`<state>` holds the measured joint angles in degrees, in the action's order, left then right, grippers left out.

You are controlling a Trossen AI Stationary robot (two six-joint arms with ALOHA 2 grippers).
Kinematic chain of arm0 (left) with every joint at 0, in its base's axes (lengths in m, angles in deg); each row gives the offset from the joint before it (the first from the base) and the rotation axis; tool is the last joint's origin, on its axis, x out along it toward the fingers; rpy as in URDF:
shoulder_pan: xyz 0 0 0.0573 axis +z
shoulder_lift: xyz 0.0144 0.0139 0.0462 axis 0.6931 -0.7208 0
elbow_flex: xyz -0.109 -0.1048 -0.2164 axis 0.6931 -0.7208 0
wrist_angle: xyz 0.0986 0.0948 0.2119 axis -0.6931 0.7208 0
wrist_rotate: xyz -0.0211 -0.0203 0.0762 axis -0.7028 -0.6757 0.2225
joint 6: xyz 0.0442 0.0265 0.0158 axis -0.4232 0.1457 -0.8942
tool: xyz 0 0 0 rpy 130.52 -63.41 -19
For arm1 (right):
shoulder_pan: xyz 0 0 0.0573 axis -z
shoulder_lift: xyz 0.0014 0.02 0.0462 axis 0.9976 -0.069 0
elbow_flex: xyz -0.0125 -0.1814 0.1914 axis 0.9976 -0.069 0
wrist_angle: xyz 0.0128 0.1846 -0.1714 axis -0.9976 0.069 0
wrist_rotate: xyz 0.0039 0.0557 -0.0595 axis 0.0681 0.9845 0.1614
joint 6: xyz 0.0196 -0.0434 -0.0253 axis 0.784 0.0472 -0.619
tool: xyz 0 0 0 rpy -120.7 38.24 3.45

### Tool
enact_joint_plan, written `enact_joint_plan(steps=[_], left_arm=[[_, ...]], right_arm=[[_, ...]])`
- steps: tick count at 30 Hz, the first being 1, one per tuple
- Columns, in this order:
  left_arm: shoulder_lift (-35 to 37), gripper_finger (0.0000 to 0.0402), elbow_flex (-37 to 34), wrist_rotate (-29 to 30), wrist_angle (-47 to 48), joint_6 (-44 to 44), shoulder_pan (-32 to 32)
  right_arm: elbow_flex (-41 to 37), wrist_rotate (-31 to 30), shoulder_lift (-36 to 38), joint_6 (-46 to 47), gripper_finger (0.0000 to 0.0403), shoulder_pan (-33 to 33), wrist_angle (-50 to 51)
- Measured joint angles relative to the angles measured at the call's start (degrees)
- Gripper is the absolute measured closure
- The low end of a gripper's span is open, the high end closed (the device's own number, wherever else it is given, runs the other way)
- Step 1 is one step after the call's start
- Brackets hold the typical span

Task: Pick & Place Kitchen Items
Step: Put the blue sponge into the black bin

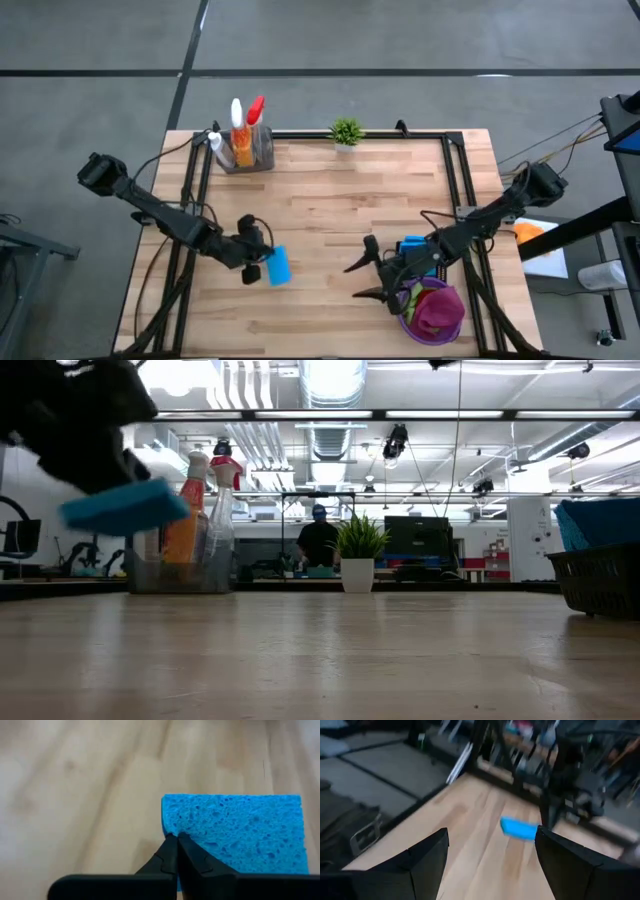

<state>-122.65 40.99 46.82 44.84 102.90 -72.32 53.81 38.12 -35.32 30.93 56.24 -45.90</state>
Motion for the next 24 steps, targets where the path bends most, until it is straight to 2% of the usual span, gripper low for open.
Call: enact_joint_plan(steps=[6, 10, 18, 24], left_arm=[[5.83, 0.0401, 0.00, 11.68, -6.15, -6.69, 0.00], [7.60, 0.0401, 0.00, 17.80, -15.07, -13.58, 0.00], [3.85, 0.0401, -0.11, 19.13, -34.97, -28.73, 0.07], [-0.37, 0.0401, -0.13, 23.77, -40.15, -30.05, 0.25]], right_arm=[[0.02, 0.60, -6.80, -7.41, 0.0113, 1.59, -17.74], [-0.09, 5.01, -11.05, -8.88, 0.0113, 2.44, -27.58], [-6.85, 5.27, -15.46, -9.57, 0.0113, 4.24, -49.41], [-14.88, 0.69, -9.03, -8.92, 0.0113, 4.96, -51.93]])
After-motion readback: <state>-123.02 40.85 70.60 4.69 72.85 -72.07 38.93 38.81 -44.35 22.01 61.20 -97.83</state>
